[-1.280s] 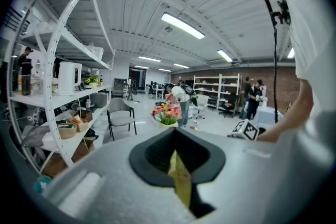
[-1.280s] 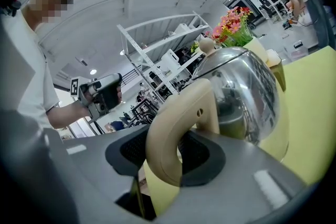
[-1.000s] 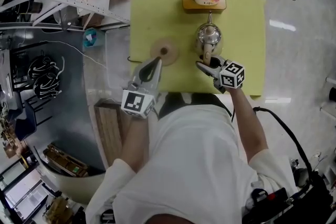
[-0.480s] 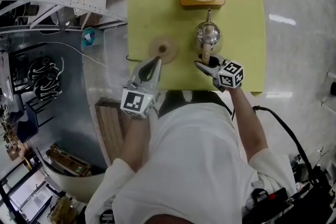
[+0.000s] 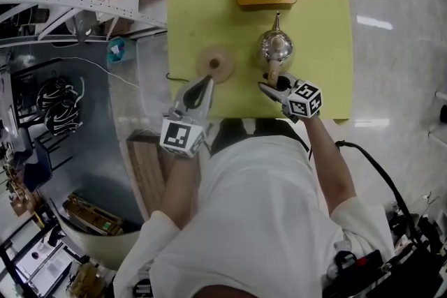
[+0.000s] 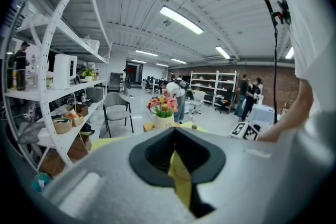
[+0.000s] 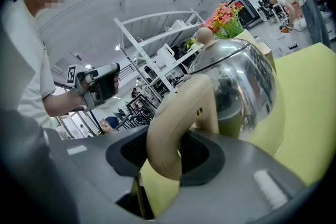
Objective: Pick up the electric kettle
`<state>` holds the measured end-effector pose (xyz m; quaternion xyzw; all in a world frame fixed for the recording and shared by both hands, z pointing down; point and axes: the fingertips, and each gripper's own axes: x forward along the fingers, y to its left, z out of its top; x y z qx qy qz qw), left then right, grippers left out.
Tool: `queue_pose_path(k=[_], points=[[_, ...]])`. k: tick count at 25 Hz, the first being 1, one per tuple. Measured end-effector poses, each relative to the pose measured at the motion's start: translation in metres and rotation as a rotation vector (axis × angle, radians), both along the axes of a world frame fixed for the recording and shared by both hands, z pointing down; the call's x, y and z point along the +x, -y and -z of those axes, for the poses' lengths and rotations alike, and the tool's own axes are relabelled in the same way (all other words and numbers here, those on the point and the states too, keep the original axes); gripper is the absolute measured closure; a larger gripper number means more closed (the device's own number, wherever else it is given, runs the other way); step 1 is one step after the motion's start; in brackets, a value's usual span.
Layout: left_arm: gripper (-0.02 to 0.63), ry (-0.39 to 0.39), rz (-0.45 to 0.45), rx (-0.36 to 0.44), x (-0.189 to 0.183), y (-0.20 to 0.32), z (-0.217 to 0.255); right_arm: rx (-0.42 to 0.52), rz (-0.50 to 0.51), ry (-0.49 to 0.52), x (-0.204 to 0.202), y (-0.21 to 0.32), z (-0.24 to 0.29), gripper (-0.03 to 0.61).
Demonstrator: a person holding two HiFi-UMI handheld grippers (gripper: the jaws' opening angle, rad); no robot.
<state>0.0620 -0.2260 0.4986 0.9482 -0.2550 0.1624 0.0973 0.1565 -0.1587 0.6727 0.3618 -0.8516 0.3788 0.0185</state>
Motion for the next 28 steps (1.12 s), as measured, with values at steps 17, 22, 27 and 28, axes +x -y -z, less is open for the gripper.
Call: queue_pose_path(k=[17,22,27,28], points=[[0.61,-0.001,0.009,-0.008,-0.008,-0.02,-0.005,-0.039,0.001,-0.088,-0.007,-0.021,-0.03,0.433],[0.611,-0.002,0.018,-0.012,-0.014,-0.027,-0.006,-0.063,-0.006,-0.074,-0.007,-0.021,-0.031,0.426],[0.611,-0.006,0.022,-0.002,-0.02,-0.036,-0.003,-0.073,-0.034,-0.083,-0.003,-0.028,-0.03,0.405],[0.609,-0.009,0.023,0.0,-0.021,-0.037,-0.002,-0.073,-0.043,-0.086,-0.001,-0.03,-0.029,0.403]])
